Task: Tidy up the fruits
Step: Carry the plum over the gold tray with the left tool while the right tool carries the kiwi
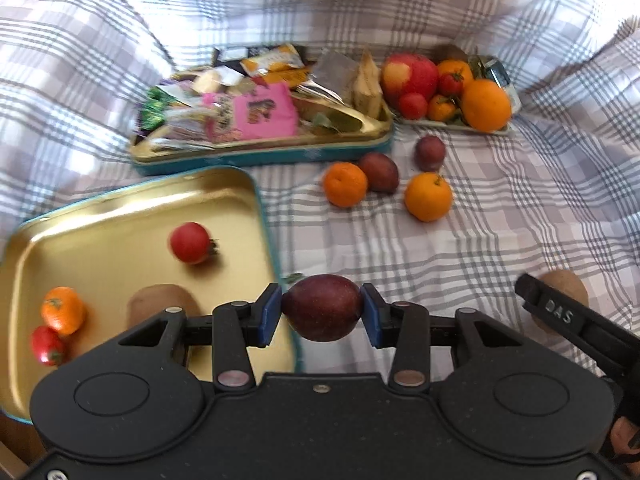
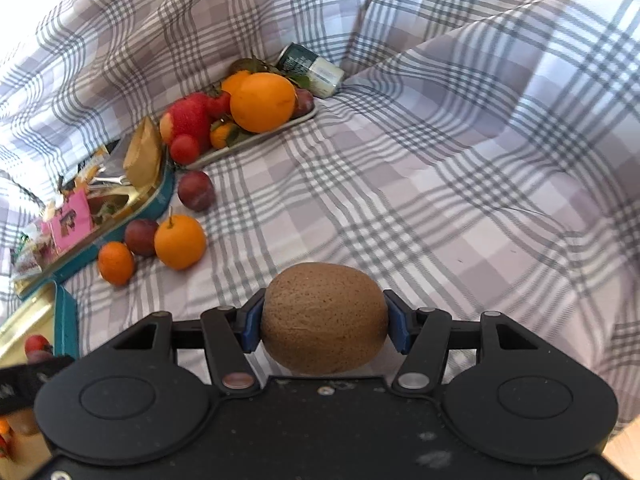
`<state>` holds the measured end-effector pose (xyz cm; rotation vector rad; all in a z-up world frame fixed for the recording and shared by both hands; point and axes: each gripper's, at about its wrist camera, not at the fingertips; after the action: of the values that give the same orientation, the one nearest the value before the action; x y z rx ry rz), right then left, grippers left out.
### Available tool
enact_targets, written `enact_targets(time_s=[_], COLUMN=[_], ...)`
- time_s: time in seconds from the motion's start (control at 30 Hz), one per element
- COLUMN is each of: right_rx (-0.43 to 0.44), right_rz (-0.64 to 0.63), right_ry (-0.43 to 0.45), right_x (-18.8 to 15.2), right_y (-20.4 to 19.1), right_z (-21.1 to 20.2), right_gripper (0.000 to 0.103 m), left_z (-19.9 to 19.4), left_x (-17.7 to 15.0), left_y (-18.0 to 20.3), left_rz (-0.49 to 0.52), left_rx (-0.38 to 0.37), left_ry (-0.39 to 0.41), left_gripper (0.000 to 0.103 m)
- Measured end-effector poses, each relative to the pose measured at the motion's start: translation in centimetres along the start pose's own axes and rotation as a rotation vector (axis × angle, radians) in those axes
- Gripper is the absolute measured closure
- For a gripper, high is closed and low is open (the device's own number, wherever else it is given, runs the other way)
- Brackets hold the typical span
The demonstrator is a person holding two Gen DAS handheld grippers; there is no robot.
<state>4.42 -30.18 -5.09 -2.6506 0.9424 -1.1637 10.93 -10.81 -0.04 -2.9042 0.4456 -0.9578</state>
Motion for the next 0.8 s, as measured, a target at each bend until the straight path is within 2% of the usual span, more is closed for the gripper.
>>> enact_targets(time_s=[0.2, 0.4, 0.57, 0.8], right_rx=[-0.016, 0.051, 0.159, 0.369], right_rz=[-0.094, -0.191, -0.263, -0.258], right_ry=[0.014, 0.018, 0.004, -0.088], right_x=[-0.5, -0.6, -1.2, -2.3], right_y=[-2.0, -5.6, -9.4, -13.9], right_z=[-2.9, -5.2, -6.8, -7.4], right_gripper=[0.041, 0.041, 0.041, 0.041], left_z=[-2.0, -3.1, -3.0, -2.1], left_x=[-0.4, -1.3, -2.2, -3.4], left_y=[-3.4, -7.7, -11.8, -16.9], left_rz=[-0.071, -0.153, -0.229, -0.314], left_rx=[0.023, 0.076, 0.133, 0.209], left_ry=[0.024, 0.037, 0.023, -0.012], left_gripper=[0.053, 0.053, 0.053, 0.053])
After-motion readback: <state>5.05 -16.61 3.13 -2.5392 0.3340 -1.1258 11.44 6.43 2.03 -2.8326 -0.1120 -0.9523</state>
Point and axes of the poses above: each gripper's, at about its wrist camera, not at the fingertips, and z roughly the way its jaws point, y to its right, x to its top, and after that the axes turned 10 degrees about x, right-handed
